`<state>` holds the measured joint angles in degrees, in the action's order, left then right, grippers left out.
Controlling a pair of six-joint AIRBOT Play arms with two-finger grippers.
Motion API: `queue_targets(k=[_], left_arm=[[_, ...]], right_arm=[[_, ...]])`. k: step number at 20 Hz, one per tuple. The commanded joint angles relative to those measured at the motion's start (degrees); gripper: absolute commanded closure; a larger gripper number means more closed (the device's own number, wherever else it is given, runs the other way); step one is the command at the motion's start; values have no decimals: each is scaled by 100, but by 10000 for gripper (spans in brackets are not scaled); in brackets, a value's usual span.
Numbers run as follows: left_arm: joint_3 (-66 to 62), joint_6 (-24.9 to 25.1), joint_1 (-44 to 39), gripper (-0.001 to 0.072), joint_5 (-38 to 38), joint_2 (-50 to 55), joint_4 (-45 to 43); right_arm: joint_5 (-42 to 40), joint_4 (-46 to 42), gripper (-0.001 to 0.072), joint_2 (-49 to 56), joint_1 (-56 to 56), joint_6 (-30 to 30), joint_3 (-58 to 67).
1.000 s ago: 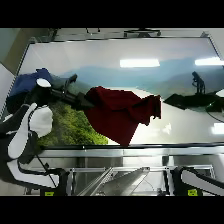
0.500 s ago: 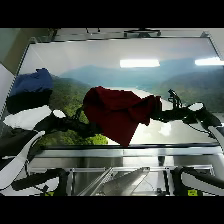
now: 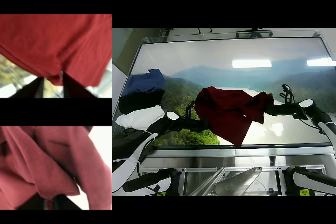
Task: Fold the shirts.
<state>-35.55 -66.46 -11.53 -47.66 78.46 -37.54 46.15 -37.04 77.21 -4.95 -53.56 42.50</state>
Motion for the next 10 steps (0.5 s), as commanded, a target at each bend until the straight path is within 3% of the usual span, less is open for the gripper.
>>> queue_targets(k=[1, 5, 10], left_arm=[[-9, 0, -136, 688, 334, -4, 20], [-9, -2, -57, 684, 313, -7, 15], [-9, 2, 251, 684, 33, -7, 15]], right_arm=[[140, -22, 691, -22, 7, 20, 120], [1014, -26, 692, -439, 7, 48, 638], [162, -343, 692, 66, -142, 35, 3246]])
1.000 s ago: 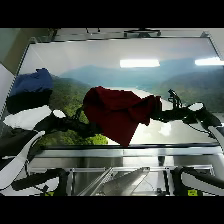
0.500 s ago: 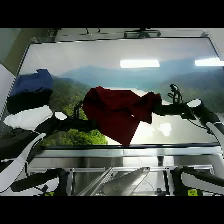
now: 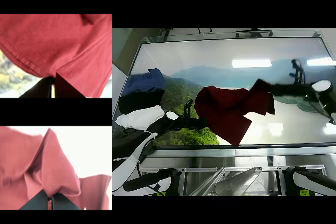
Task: Fold the shirts.
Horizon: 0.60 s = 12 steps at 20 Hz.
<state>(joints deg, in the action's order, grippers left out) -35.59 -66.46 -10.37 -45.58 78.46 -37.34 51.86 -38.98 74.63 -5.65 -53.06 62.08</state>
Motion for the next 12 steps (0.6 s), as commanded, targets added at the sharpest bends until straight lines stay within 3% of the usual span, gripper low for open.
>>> queue_targets(k=[1, 7, 9, 10, 11, 12], left_arm=[[-4, 9, 146, 684, -245, -7, -9], [-4, 105, 146, 684, -496, -7, -17], [-4, 120, 146, 684, -544, -7, -20], [-4, 177, 149, 684, -542, -7, -20], [-9, 192, 149, 684, -544, -7, -17], [-57, 197, 149, 684, -595, -7, -81]], right_arm=[[-422, -151, 692, 787, -94, -83, 1950], [-1237, -20, 676, 3259, -181, -155, 4144], [-813, 70, 261, 3508, -295, -476, 4264], [-518, 37, 309, 3504, -385, -675, 4264], [-157, 55, 419, 3451, -535, -699, 4264], [208, 42, 414, 3373, -730, -699, 4264]])
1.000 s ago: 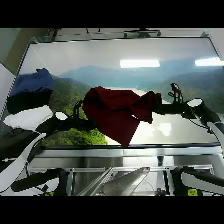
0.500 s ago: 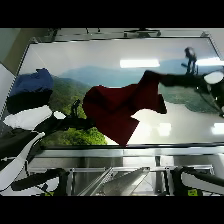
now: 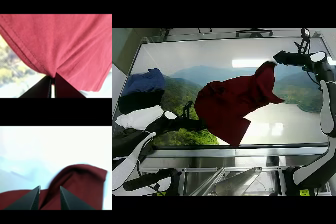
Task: Fold the shirts.
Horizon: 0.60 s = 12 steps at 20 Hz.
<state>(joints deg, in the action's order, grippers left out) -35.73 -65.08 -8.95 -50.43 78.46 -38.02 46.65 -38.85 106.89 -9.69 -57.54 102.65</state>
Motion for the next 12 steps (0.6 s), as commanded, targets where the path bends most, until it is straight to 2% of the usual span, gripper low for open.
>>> queue_targets(k=[1, 5, 7, 12], left_arm=[[-151, 68, 33, 684, -234, -7, -160], [-887, 120, 568, 684, -879, -7, -503], [-1185, 367, 887, 684, -1163, -4, -505], [-1381, 673, 1451, 684, -1322, -2, -505]], right_arm=[[1185, 26, 413, 59, -581, -251, 208], [3274, -219, 414, -39, -1663, -492, -144], [4019, -275, 414, -61, -2057, -466, -765], [4096, -299, 400, -286, -2184, 525, -2433]])
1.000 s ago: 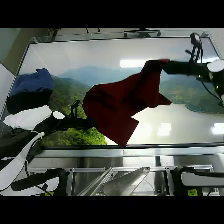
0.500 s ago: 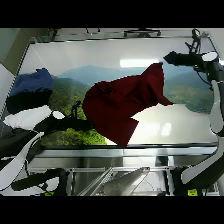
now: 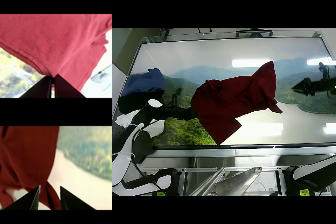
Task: Fold the shirts.
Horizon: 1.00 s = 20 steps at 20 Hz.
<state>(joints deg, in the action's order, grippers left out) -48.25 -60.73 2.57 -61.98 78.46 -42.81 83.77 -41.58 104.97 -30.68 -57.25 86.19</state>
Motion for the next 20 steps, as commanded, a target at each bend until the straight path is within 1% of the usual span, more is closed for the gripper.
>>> queue_targets(k=[1, 4, 6, 8, 14, 15, 16, 18, 19, 20], left_arm=[[-129, 310, 385, 683, -199, -2, -24], [-129, 426, 592, 683, -214, -2, -26], [-129, 479, 710, 683, -225, -2, -24], [-131, 479, 785, 683, -297, -2, -24], [-131, 485, 793, 683, -409, -2, -15], [-129, 485, 793, 684, -411, -2, -15], [-129, 483, 793, 684, -407, -2, -7], [-131, 483, 793, 683, -424, -2, 59], [-131, 483, 793, 684, -450, -2, 79], [-131, 485, 793, 684, -481, -2, 76]], right_arm=[[323, -26, 359, -103, 28, 562, -1056], [212, -55, 346, -103, 393, 634, -1620], [57, -282, 346, -103, 654, 603, -1834], [-114, -522, 346, -103, 938, 452, -1974], [-87, -507, 348, -192, 1722, 452, -2094], [-92, -470, 391, -223, 1823, 452, -2094], [-103, -431, 478, -256, 1908, 455, -2094], [-105, -184, 484, -352, 2017, 461, -2094], [-103, 48, 501, -415, 2020, 461, -2094], [-103, 221, 675, -498, 2004, 485, -2094]])
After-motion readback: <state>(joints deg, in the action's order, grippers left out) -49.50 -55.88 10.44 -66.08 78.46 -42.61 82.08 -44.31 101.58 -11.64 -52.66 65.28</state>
